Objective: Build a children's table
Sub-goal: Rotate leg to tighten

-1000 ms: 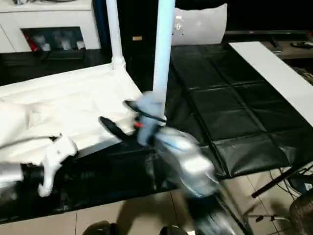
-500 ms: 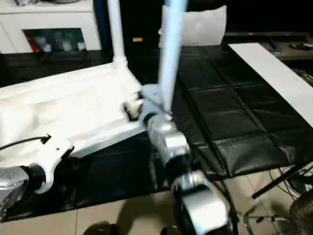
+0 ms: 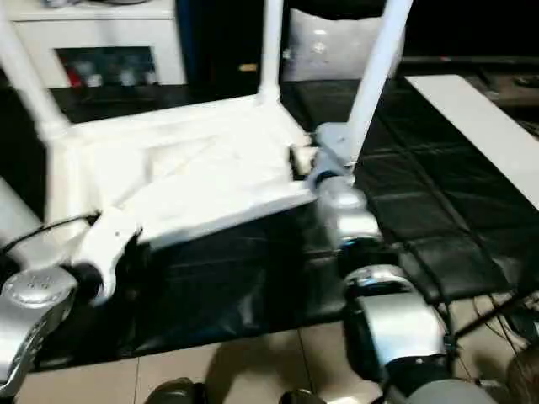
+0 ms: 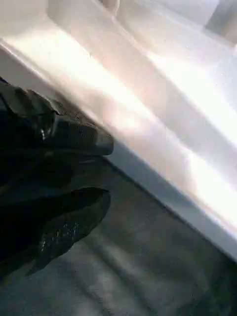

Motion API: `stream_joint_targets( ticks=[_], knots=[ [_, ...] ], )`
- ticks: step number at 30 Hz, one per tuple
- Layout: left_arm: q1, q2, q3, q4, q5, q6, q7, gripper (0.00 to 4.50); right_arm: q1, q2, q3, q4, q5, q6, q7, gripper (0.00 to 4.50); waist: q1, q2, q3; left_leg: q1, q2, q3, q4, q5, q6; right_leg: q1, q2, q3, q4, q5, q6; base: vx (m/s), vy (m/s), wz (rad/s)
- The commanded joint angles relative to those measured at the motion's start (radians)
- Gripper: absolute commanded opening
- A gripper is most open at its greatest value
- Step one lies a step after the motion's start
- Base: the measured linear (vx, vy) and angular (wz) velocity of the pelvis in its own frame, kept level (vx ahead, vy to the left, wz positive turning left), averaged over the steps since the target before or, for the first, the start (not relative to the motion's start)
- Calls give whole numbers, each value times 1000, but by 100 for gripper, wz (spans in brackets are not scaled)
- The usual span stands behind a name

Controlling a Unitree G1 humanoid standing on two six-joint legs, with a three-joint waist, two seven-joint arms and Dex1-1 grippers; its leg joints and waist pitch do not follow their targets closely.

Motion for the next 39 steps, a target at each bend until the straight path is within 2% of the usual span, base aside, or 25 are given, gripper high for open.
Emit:
stream_joint_targets(
  ticks=[1, 3, 5, 6, 7, 8, 11, 12, 13, 15, 16, 18, 20, 21, 24, 26, 29, 31, 33, 34, 35, 36, 37, 38, 39],
  knots=[
    [-2, -15, 19, -7, 11, -43, 30, 133, 10, -6, 2, -21, -13, -18, 34, 450, -5, 17, -79, 14, 56, -38, -70, -308, -28, 41, -87, 54, -78, -273, -144, 0, 0, 0],
    [35, -87, 54, -31, 2, -104, 95, 133, 55, -5, 45, -83, -34, -38, 95, 450, -12, 13, -77, 7, 58, -37, -69, -288, -10, 44, -87, 53, -80, -264, -157, 0, 0, 0],
    [67, -137, 84, -55, -16, -135, 133, 133, 93, -1, 63, -139, -31, -32, 124, 450, -16, 11, -78, 6, 60, -38, -69, -270, 0, 45, -86, 52, -78, -257, -161, 0, 0, 0],
    [79, -150, 93, -64, -21, -140, 144, 151, 106, 0, 68, -159, -28, -29, 135, 450, -17, 10, -79, 7, 61, -37, -68, -266, 9, 43, -86, 53, -79, -246, -163, 0, 0, 0],
    [128, -195, 123, -100, -35, -189, 177, 151, 173, 7, 92, -272, -3, -6, 193, 450, -18, 13, -77, 7, 60, -36, -67, -269, 14, 40, -84, 52, -79, -251, -165, 0, 0, 0],
    [151, -215, 138, -116, -42, -202, 190, 151, 205, 9, 102, -328, 16, 14, 226, 450, -17, 13, -74, 3, 62, -36, -69, -264, 26, 44, -83, 55, -83, -241, -153, 0, 0, 0],
    [220, -257, 165, -150, -37, -267, 235, 172, 295, 8, 138, -485, 70, 56, 318, 450, -16, 15, -75, 7, 64, -37, -71, -274, 44, 38, -75, 51, -88, -252, -144, 0, 0, 0],
    [282, -273, 172, -172, -13, -329, 265, 179, 363, 0, 175, -597, 88, 80, 367, 450, -12, 23, -66, 4, 70, -39, -76, -296, 46, 34, -74, 52, -98, -268, -126, 0, 0, 0],
    [303, -277, 174, -177, -2, -354, 274, 189, 384, -3, 187, -632, 91, 88, 382, 450, -14, 19, -67, 3, 74, -41, -79, -302, 41, 36, -76, 52, -96, -277, -120, 0, 0, 0],
    [387, -316, 193, -205, 17, -424, 315, 198, 472, -3, 236, -783, 158, 163, 434, 450, -12, 34, -60, 11, 69, -43, -81, -357, 29, 27, -74, 51, -106, -358, -100, 0, 0, 0],
    [387, -316, 193, -205, 17, -424, 315, 206, 472, -3, 236, -783, 158, 163, 434, 450, -13, 29, -59, 12, 71, -43, -83, -375, 26, 27, -72, 51, -112, -375, -90, 0, 0, 0],
    [438, -361, 212, -236, 25, -450, 356, 224, 528, -16, 291, -871, 170, 199, 474, 450, -13, 32, -51, 20, 67, -45, -83, -442, 5, 16, -75, 50, -124, -483, -62, 0, 0, 0],
    [461, -388, 222, -254, 22, -455, 378, 242, 558, -18, 311, -920, 170, 220, 497, 450, -14, 31, -45, 20, 67, -50, -85, -470, -5, 15, -77, 47, -134, -544, -35, 0, 0, 0],
    [470, -398, 222, -262, 23, -459, 390, 242, 572, -17, 317, -942, 176, 232, 503, 450, -13, 34, -45, 22, 66, -51, -85, -481, -8, 13, -77, 46, -136, -562, -28, 0, 0, 0],
    [486, -409, 208, -264, 14, -485, 398, 275, 609, -25, 344, -1018, 173, 274, 516, 450, -16, 29, -41, 24, 66, -57, -88, -500, -14, 11, -77, 40, -147, -591, 1, 0, 0, 0],
    [476, -412, 206, -249, 20, -497, 407, 283, 630, -41, 374, -1078, 201, 351, 531, 450, -18, 30, -41, 22, 65, -62, -91, -505, -17, 16, -76, 38, -144, -588, 11, 0, 0, 0],
    [477, -431, 236, -245, 38, -498, 442, 312, 647, -54, 405, -1099, 173, 367, 525, 450, -19, 36, -40, 30, 68, -65, -94, -539, -27, 13, -77, 35, -150, -578, 11, 0, 0, 0],
    [480, -440, 250, -248, 42, -498, 455, 318, 651, -54, 409, -1100, 159, 360, 518, 450, -22, 40, -37, 27, 70, -69, -97, -565, -36, 20, -79, 26, -153, -563, 6, 0, 0, 0],
    [484, -441, 262, -255, 46, -500, 466, 328, 657, -51, 406, -1100, 150, 363, 515, 450, -25, 40, -34, 36, 68, -71, -96, -603, -39, 17, -82, 19, -160, -590, 12, 0, 0, 0],
    [484, -440, 266, -255, 43, -501, 468, 340, 658, -51, 406, -1102, 148, 365, 515, 450, -30, 45, -24, 49, 66, -73, -93, -655, -43, 10, -77, 4, -175, -634, 24, 0, 0, 0],
    [484, -440, 271, -256, 39, -503, 469, 350, 660, -51, 406, -1104, 144, 369, 515, 450, -35, 48, -20, 58, 67, -77, -94, -694, -44, 14, -73, -10, -181, -651, 37, 0, 0, 0],
    [477, -428, 276, -248, 31, -508, 459, 357, 663, -54, 408, -1117, 148, 382, 519, 450, -41, 53, -15, 59, 73, -83, -106, -752, -50, 22, -62, -25, -177, -631, 41, 0, 0, 0],
    [471, -419, 279, -241, 25, -511, 452, 357, 666, -57, 411, -1129, 154, 396, 519, 450, -40, 57, -16, 57, 79, -86, -114, -782, -55, 29, -58, -28, -167, -604, 37, 0, 0, 0],
    [453, -409, 284, -223, 2, -514, 433, 363, 667, -62, 417, -1141, 156, 401, 524, 450, -38, 64, -16, 41, 94, -86, -142, -844, -68, 46, -51, -25, -127, -531, 18, 0, 0, 0],
    [433, -393, 288, -202, -10, -518, 412, 377, 670, -71, 425, -1154, 159, 407, 536, 450, -29, 63, -21, 23, 105, -86, -162, -865, -80, 62, -57, 1, -67, -450, -5, 0, 0, 0]
  ],
)
